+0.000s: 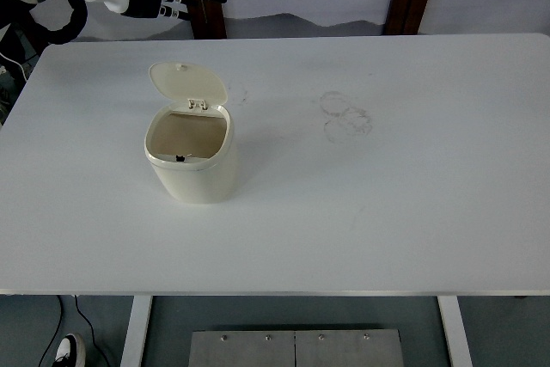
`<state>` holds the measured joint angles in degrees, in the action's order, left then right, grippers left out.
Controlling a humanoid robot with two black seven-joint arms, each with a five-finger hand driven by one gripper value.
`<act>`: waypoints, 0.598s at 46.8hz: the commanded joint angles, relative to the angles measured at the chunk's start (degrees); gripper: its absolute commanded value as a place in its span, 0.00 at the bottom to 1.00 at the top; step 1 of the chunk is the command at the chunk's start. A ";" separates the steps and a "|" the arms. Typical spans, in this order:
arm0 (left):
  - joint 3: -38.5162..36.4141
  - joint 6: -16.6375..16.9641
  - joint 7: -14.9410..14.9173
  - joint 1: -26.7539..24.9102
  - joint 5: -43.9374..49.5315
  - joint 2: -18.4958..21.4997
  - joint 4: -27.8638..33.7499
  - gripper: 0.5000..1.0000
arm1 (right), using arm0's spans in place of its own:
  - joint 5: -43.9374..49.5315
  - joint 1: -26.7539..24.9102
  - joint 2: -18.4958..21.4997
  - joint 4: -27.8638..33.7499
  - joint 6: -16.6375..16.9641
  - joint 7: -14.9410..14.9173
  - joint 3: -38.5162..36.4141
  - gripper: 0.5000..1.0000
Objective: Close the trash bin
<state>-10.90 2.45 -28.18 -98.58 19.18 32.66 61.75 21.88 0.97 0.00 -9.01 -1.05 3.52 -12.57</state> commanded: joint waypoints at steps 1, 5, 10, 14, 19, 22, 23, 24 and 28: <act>-2.11 -0.60 -1.61 -1.08 -0.02 -0.14 0.30 1.00 | 0.00 0.00 0.00 0.05 0.00 -0.01 0.00 0.99; -2.29 -1.39 -3.37 -1.35 -0.02 -0.31 0.48 1.00 | 0.00 0.00 0.00 0.05 0.00 -0.01 0.00 0.99; -2.29 -1.48 -3.99 -2.05 0.24 -0.58 0.57 1.00 | 0.00 0.00 0.00 -0.04 0.00 -0.01 0.00 0.99; -2.29 -1.48 -4.69 -2.67 0.33 -1.37 0.74 1.00 | 0.00 0.00 0.00 0.05 0.00 -0.01 0.00 0.99; -2.29 -1.48 -6.82 -3.54 0.33 -1.63 1.71 1.00 | 0.00 0.09 0.00 0.05 0.00 -0.01 0.00 0.99; -2.29 -1.57 -6.82 -4.25 0.33 -1.63 2.50 1.00 | 0.00 0.09 0.00 -0.04 0.00 -0.01 0.00 0.99; -2.29 -1.66 -6.82 -4.34 0.33 -1.55 2.76 1.00 | 0.00 0.09 0.00 -0.04 0.00 -0.01 0.00 0.99; -2.29 -1.66 -6.82 -4.42 0.33 -1.54 2.85 1.00 | 0.00 0.00 0.00 0.05 0.00 -0.01 0.00 0.99; -2.20 -2.27 -6.82 -4.95 0.33 -1.54 2.85 1.00 | 0.00 0.09 0.00 -0.04 0.00 -0.01 0.00 0.99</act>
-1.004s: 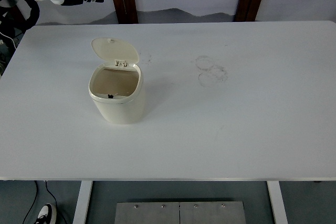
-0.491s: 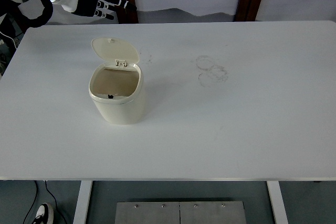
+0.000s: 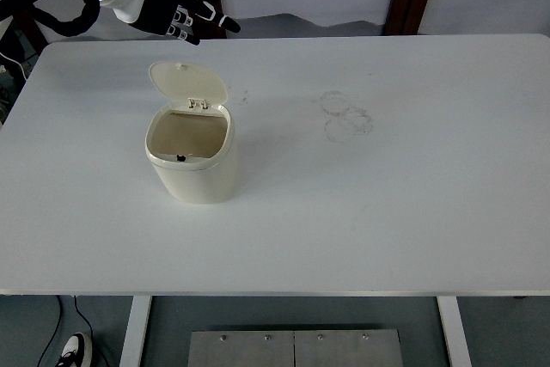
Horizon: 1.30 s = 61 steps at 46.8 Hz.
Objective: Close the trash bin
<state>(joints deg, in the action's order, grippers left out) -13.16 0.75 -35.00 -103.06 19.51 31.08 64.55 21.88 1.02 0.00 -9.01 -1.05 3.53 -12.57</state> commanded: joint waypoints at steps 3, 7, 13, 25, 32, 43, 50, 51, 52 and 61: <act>0.07 -1.97 0.00 -0.82 0.00 0.21 0.05 1.00 | 0.00 -0.05 0.00 0.05 0.00 0.07 0.00 0.99; -0.46 -4.17 0.00 -1.70 -0.97 0.12 -0.04 1.00 | 0.00 0.03 0.00 -0.04 0.00 -0.01 0.00 0.99; -4.93 -11.72 0.00 -5.30 -6.93 0.04 -0.13 1.00 | 0.00 -0.05 0.00 0.05 0.00 -0.01 0.00 0.99; -7.40 -22.98 0.00 -9.96 -15.47 0.65 -0.48 1.00 | 0.00 0.03 0.00 0.05 0.00 -0.01 0.00 0.99; -7.49 -23.69 0.00 -11.63 -15.47 -0.14 -0.39 1.00 | 0.00 0.03 0.00 0.05 0.00 -0.01 0.00 0.99; -7.58 -23.07 0.00 -10.84 -14.42 -1.28 -0.39 1.00 | 0.00 0.03 0.00 0.05 0.00 -0.01 0.00 0.99; -8.63 -22.98 0.00 -10.49 -14.42 -1.11 -0.31 1.00 | 0.00 0.03 0.00 0.05 0.00 -0.01 0.00 0.99; -8.98 -22.90 0.00 -10.58 -14.42 -1.11 -0.31 1.00 | 0.00 0.03 0.00 0.05 0.00 -0.01 0.00 0.99; -9.25 -22.72 0.00 -10.58 -14.50 -1.11 -0.31 1.00 | 0.00 0.12 0.00 0.05 0.00 -0.01 0.00 0.99; -10.48 -22.63 0.00 -10.49 -14.42 -0.93 -0.04 1.00 | 0.00 0.12 0.00 0.05 0.00 -0.01 0.00 0.99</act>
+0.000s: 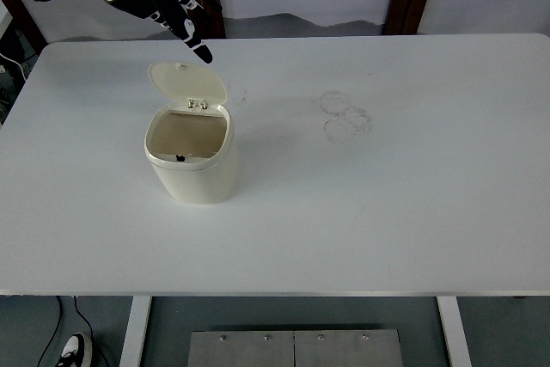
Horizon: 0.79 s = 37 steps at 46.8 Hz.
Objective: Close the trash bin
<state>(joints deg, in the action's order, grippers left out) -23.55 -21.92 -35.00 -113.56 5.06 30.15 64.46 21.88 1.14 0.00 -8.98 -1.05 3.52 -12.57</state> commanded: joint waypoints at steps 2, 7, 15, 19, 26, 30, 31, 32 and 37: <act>-0.09 0.03 0.00 0.00 0.03 -0.09 0.14 1.00 | 0.00 0.00 0.00 0.01 0.00 0.00 0.00 0.99; -0.44 0.04 0.00 0.18 0.03 -0.18 0.14 1.00 | 0.00 0.00 0.00 0.01 0.00 0.00 0.00 0.99; -1.50 1.00 0.00 0.71 0.03 -0.18 1.02 1.00 | 0.00 0.00 0.00 0.01 0.00 0.00 0.00 0.99; -3.17 2.40 0.00 0.71 0.03 -0.36 1.46 1.00 | 0.00 0.09 0.00 0.01 0.00 0.00 0.00 0.99; -4.05 2.85 0.00 0.79 0.56 -0.36 2.25 1.00 | 0.00 0.09 0.00 0.01 0.00 0.00 0.00 0.99; -4.14 2.76 0.00 0.79 1.44 -0.36 2.34 1.00 | 0.00 0.09 0.00 0.01 0.00 0.00 0.00 0.99; -4.05 2.76 0.00 0.79 1.87 -0.36 2.42 1.00 | 0.00 0.09 0.00 0.01 0.00 0.00 0.00 0.99; -4.14 2.67 0.00 0.79 2.40 -0.36 2.43 1.00 | 0.00 0.09 0.00 0.01 0.00 0.00 0.00 0.99; -4.05 2.50 0.00 0.79 4.78 -0.36 3.39 1.00 | 0.00 0.09 0.00 0.01 0.00 0.00 0.00 0.99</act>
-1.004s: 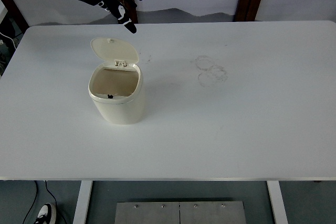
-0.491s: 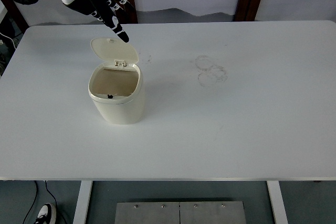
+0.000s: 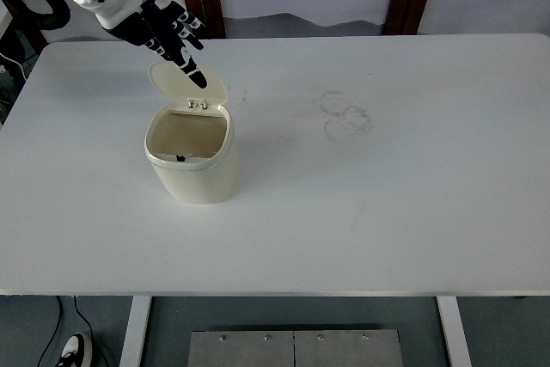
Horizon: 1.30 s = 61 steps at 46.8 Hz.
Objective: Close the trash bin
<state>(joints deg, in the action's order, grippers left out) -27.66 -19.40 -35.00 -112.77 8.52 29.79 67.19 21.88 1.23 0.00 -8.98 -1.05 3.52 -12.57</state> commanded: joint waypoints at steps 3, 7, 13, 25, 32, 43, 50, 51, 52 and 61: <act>0.06 0.06 0.00 -0.17 1.85 0.00 1.18 1.00 | 0.00 0.00 0.00 0.02 0.00 0.00 0.00 0.99; 0.06 0.23 0.00 -0.26 1.94 0.00 1.71 1.00 | 0.00 0.00 0.00 0.02 0.00 0.00 0.00 0.99; 0.06 0.23 0.00 -0.35 2.81 0.09 1.71 1.00 | 0.00 0.00 0.00 0.02 0.00 0.00 0.00 0.99; -0.82 1.02 0.00 -0.70 4.48 0.97 5.05 1.00 | 0.00 0.00 0.00 -0.07 0.00 0.00 0.00 0.99; -2.84 2.70 0.00 -1.14 6.68 1.14 7.25 1.00 | 0.00 0.00 0.00 -0.07 0.00 0.00 0.00 0.99; -3.37 3.49 0.00 -1.23 7.30 1.23 8.04 1.00 | 0.00 0.00 0.00 -0.07 0.00 0.00 0.00 0.99; -3.37 3.66 0.00 -1.23 7.39 1.15 9.09 1.00 | 0.00 0.00 0.00 0.02 0.00 0.00 0.00 0.99; -3.46 3.84 0.00 -1.23 7.39 1.14 9.27 1.00 | 0.00 0.00 0.00 -0.07 0.00 0.00 0.00 0.99; -3.46 4.19 0.00 -1.23 7.39 1.14 9.44 1.00 | 0.00 0.00 0.00 -0.07 0.00 0.00 0.00 0.99; -3.55 5.51 0.00 -0.44 7.47 1.14 10.50 1.00 | 0.00 0.00 0.00 -0.07 0.00 0.00 0.00 0.99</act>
<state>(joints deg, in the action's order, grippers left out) -31.18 -13.92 -35.00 -113.50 15.98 30.94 77.67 21.88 1.23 0.00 -9.03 -1.05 3.51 -12.57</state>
